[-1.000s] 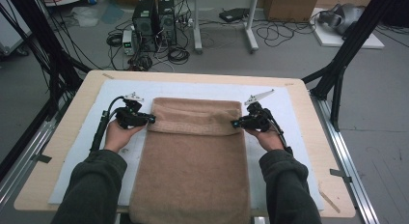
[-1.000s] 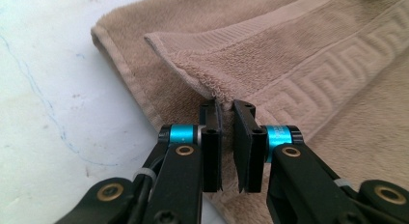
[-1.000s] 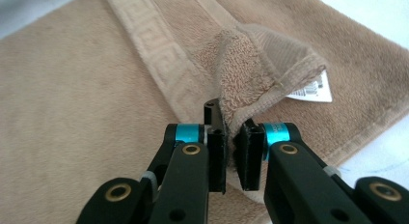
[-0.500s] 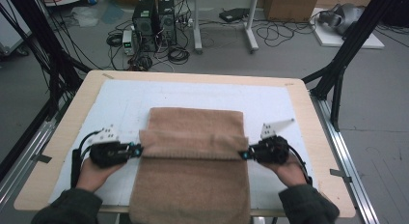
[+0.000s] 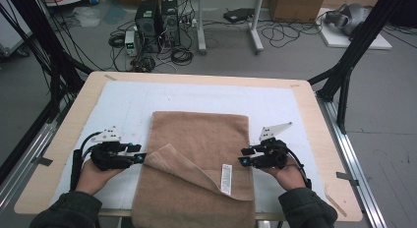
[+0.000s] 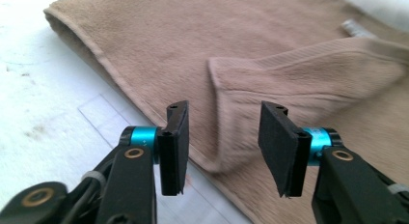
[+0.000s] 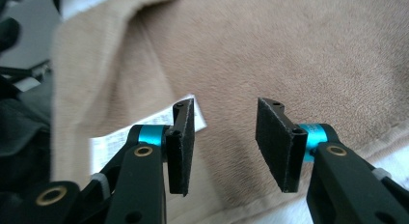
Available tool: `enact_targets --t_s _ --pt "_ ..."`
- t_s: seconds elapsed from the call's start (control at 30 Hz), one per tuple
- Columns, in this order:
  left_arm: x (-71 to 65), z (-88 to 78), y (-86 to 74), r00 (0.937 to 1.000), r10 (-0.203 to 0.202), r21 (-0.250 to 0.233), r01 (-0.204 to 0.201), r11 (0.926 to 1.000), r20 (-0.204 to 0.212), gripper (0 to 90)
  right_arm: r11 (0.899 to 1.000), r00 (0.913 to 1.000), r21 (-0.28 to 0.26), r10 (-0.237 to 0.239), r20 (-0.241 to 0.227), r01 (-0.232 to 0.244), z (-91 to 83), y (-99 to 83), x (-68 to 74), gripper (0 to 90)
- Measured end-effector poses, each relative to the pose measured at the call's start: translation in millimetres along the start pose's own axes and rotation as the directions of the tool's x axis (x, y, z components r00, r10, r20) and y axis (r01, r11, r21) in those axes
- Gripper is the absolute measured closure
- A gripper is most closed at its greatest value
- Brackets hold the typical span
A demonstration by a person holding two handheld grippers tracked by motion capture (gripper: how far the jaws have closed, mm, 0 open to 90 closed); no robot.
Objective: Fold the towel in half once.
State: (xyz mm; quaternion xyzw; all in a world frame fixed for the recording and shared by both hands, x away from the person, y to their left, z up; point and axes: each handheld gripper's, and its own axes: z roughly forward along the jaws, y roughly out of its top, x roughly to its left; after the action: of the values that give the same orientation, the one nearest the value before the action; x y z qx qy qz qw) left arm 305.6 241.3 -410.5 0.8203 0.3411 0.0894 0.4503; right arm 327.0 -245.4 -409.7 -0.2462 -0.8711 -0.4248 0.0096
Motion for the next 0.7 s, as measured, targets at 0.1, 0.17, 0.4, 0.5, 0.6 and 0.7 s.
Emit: enact_targets --t_s 0.1,0.17,0.4,0.5,0.6,0.7 --pt "5.2 12.5 8.8 0.9997 -0.012 0.012 0.012 0.9999 -0.020 61.3 0.999 0.9997 0.034 -0.023 0.010 0.022 11.2 2.9 -2.6 59.8" --pt "8.7 22.9 16.2 0.9993 -0.026 0.029 0.026 0.9992 -0.028 63.9 0.998 0.9994 0.045 -0.032 0.011 0.032 17.7 4.4 -4.1 60.3" --pt "5.0 54.2 36.8 0.9994 -0.010 0.071 0.012 0.9974 -0.032 64.1 0.999 0.9979 0.041 -0.033 0.056 0.030 24.5 6.9 -10.5 60.1" --pt "-0.3 61.1 39.9 0.9998 0.015 0.071 -0.014 0.9974 -0.017 63.7 0.999 0.9980 0.028 -0.039 0.049 0.038 25.0 8.5 -9.6 60.0" --pt "-1.0 66.4 40.1 0.9999 0.016 0.067 -0.016 0.9976 -0.005 62.5 0.999 0.9969 0.032 -0.033 0.072 0.031 26.7 8.0 -10.9 59.4" --pt "0.2 69.8 38.2 0.9995 0.009 0.083 -0.011 0.9965 0.029 61.0 0.999 0.9964 0.034 -0.026 0.080 0.023 28.6 7.4 -14.0 58.4"
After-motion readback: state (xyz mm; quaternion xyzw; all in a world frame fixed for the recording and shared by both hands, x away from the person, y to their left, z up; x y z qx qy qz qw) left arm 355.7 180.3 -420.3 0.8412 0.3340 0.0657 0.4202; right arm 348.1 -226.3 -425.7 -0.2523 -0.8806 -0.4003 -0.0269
